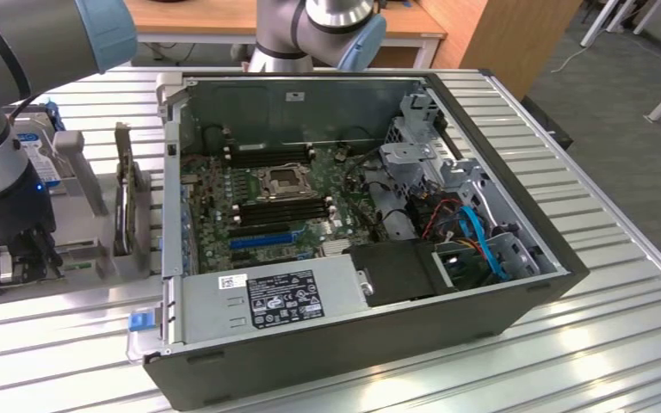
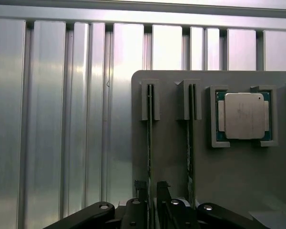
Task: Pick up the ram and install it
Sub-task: 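Pick up the ram and move it above insertion slot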
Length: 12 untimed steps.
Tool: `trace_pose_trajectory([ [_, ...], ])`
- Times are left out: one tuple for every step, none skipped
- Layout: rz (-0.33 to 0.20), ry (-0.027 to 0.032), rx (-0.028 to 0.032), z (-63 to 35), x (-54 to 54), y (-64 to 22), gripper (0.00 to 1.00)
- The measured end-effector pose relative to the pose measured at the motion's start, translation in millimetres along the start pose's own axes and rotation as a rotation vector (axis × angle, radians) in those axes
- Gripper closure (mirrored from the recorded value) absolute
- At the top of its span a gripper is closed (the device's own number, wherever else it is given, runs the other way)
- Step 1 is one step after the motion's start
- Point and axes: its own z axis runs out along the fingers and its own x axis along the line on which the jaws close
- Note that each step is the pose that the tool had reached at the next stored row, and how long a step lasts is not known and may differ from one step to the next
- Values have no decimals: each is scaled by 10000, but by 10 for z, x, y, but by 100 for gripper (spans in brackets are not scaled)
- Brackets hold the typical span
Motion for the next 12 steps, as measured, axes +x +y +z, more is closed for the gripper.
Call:
trace_pose_trajectory([
  [-1, 0, 0, 0, 0, 0, 77],
  [0, 0, 0, 0, 0, 0, 77],
  [-1, 0, 1, 0, 0, 0, 77],
  [0, 0, 0, 0, 0, 0, 77],
  [0, 0, 0, 0, 0, 0, 77],
  [0, 0, 1, 0, 0, 0, 77],
  [0, 0, 0, 0, 0, 0, 77],
  [0, 0, 0, 0, 0, 0, 77],
  [0, 0, 1, 0, 0, 0, 77],
  [0, 0, 0, 0, 0, 0, 77],
  [0, 0, 1, 0, 0, 0, 77],
  [0, 0, 0, 0, 0, 0, 77],
])
